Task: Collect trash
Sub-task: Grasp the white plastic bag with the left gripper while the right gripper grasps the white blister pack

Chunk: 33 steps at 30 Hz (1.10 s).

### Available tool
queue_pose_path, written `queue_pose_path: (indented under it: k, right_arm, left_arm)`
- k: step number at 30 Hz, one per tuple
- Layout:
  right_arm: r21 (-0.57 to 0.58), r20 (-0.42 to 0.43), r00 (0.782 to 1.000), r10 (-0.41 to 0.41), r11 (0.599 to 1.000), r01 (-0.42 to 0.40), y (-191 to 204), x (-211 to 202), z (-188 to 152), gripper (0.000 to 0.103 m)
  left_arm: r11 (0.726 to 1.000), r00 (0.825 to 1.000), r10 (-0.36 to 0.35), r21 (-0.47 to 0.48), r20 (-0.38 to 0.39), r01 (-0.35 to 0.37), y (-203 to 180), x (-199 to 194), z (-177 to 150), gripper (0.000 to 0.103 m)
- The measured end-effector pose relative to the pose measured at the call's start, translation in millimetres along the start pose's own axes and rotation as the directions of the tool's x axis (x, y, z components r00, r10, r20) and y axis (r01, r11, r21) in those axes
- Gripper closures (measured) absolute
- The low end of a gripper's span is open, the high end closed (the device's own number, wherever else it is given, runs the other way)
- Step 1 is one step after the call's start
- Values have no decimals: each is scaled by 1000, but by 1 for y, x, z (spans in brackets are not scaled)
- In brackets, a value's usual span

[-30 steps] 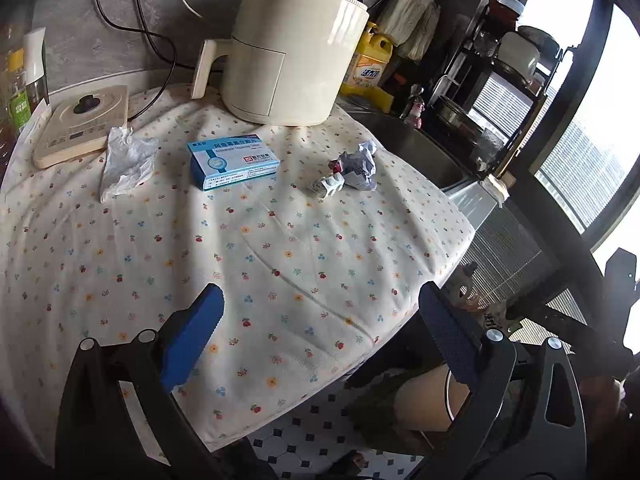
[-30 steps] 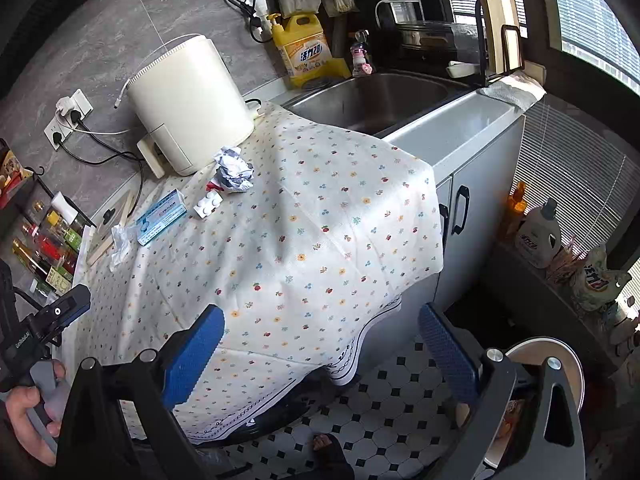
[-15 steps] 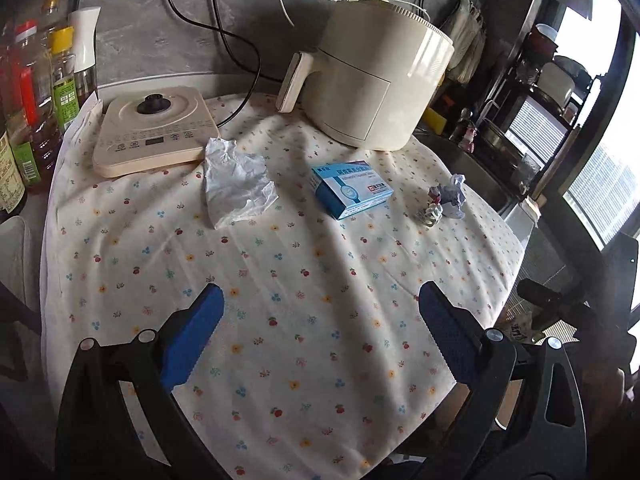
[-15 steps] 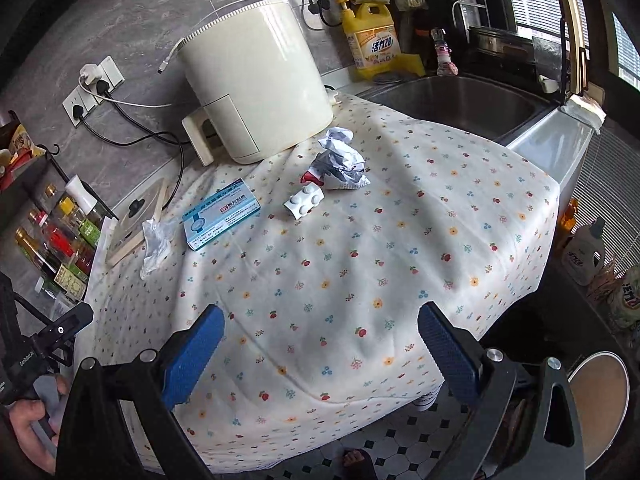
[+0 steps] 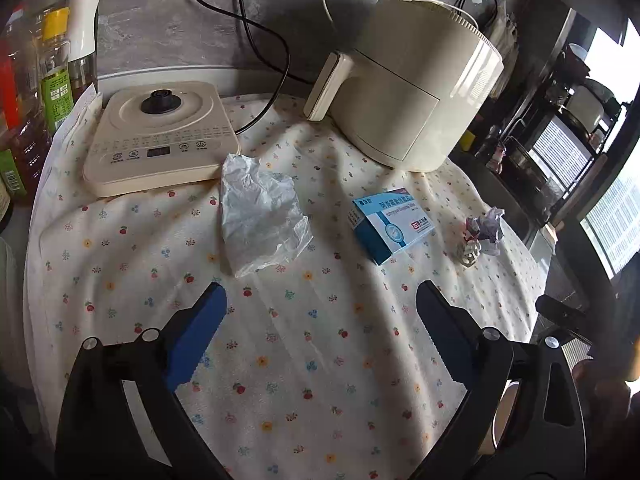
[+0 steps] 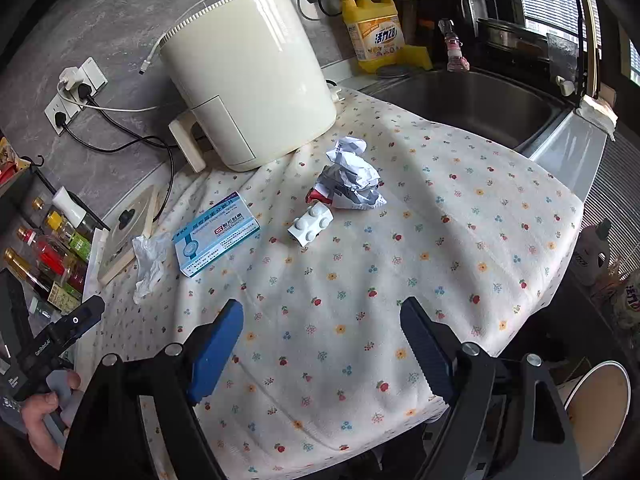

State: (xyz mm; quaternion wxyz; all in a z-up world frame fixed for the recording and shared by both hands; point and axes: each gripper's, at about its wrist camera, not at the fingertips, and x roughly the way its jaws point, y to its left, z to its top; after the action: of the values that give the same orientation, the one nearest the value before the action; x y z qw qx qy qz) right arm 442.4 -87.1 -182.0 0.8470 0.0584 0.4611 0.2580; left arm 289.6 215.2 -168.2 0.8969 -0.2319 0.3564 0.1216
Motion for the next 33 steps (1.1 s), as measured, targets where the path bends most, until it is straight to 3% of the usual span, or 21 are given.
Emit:
queue_pose_path:
  k: [5,11,15,18,24,26,27,29,33]
  right_arm:
    - [-8,-40,999,28,1000,-28,0,28,22,30]
    - [-32,-104,993,57,998,-61,7,63,38,38]
    - [-55,-131,989,69,996,-76,11,80,45,38]
    - [-72,-142,987,75,994,-86,14,91,49,38]
    - [-56,-160,985,66,996,-76,15,111,54,38]
    - [-62,-148,988,52,996,-62,15,114,55,42]
    - [-72,-142,989,38,996,-48,16,115,55,45]
    - [-95,-147,989,8,995,-22,18,116,55,66]
    - [-70,-155,988,28,997,-40,15,106,52,66]
  left_arm:
    - [995,997,67,-67,-24,-69,12,20,13,18]
    - [990,992,112,-75,-53,-116,19,46,23,25]
    - [986,986,152,-53,-70,-155,17,64,28,27]
    - [978,975,207,13,-77,-206,8,74,30,31]
    - [964,959,265,40,-103,-262,8,88,34,66]
    - [964,958,264,39,-112,-261,10,87,33,89]
    - [967,960,255,33,-121,-252,12,85,33,93]
    - [973,965,231,16,-126,-231,16,78,32,98]
    - [979,974,203,11,-97,-203,14,59,27,98]
